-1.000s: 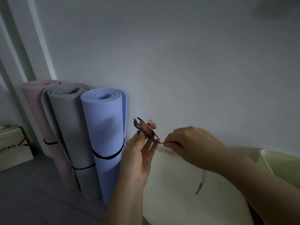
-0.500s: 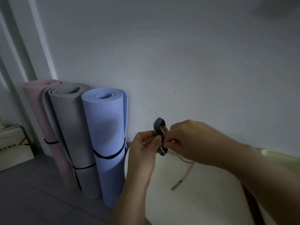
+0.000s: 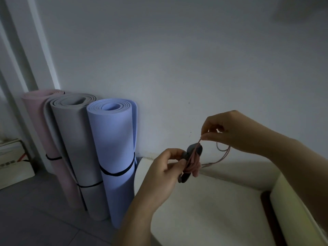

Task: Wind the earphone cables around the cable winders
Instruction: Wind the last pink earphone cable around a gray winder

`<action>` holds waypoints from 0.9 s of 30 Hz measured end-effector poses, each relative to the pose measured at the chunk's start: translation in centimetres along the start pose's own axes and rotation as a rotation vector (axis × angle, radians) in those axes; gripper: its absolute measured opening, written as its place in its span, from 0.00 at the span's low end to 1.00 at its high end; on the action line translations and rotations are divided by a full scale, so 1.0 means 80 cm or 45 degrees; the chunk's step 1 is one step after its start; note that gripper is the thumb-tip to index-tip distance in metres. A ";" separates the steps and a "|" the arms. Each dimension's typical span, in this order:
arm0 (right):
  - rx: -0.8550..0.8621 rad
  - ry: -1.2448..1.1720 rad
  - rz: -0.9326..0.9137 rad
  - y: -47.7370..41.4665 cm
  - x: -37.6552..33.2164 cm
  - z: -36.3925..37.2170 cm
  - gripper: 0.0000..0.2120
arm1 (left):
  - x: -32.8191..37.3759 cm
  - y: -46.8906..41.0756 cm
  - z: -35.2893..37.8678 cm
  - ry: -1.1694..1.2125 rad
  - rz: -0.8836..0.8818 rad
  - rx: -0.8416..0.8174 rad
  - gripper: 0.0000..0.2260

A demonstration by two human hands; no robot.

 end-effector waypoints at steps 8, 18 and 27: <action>0.032 -0.303 0.098 -0.002 0.022 0.012 0.05 | 0.005 0.001 0.007 0.299 0.017 -0.039 0.08; -0.331 -1.494 0.211 0.005 0.020 0.111 0.07 | 0.020 0.001 0.021 0.842 0.042 -0.068 0.11; -0.340 -1.576 0.431 0.009 0.008 0.161 0.08 | 0.000 -0.002 -0.009 0.707 -0.049 0.272 0.14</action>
Point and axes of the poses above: each hand's wrist, its own y-axis away from the middle knuckle, its own z-axis out of the palm, x = y × z, the point moved 8 cm from there along -y, towards the middle knuckle, and after that the axes turned 11 degrees about z, right-handed, at the moved point
